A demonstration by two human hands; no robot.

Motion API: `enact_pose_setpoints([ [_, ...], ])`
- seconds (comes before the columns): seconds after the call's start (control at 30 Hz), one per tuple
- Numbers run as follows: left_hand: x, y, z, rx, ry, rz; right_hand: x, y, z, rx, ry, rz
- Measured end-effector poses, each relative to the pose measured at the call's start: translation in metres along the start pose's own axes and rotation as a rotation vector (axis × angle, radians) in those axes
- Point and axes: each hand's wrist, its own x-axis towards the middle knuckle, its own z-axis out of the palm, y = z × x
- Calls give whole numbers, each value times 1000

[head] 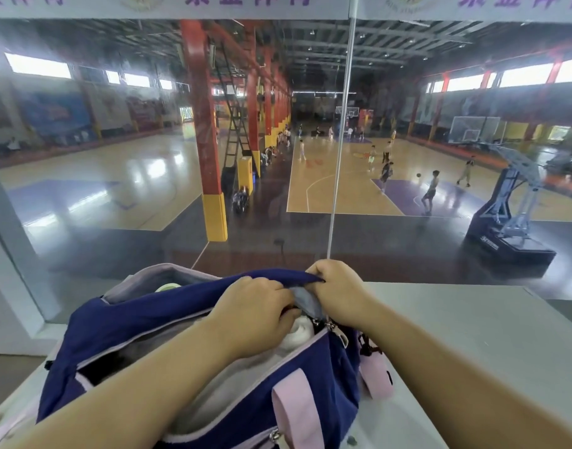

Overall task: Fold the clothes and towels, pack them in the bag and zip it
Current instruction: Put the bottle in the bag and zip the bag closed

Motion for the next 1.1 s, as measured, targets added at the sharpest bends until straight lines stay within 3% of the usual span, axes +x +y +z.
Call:
enact_pose_setpoints([
  [0.1,4,8,4,-102,-46,-46,-2,1,-5,75,-32,-7],
  [0.27,6,13,12,-89,-138,-24,-21,17,-15,-2,-144,-67],
  [0.47,9,22,13,-121,-155,-29,-50,32,-14,-434,-177,-63],
  [0.57,11,29,13,-143,-177,-6,-46,40,-11,-358,-99,-26],
  [0.7,13,39,10,-154,-189,-29,-35,40,-10,22,-4,44],
  [0.83,15,42,11,-186,-140,-107,-31,36,-8,219,50,37],
  [1.1,15,37,14,-342,-99,-271,-32,42,-9,185,37,-48],
])
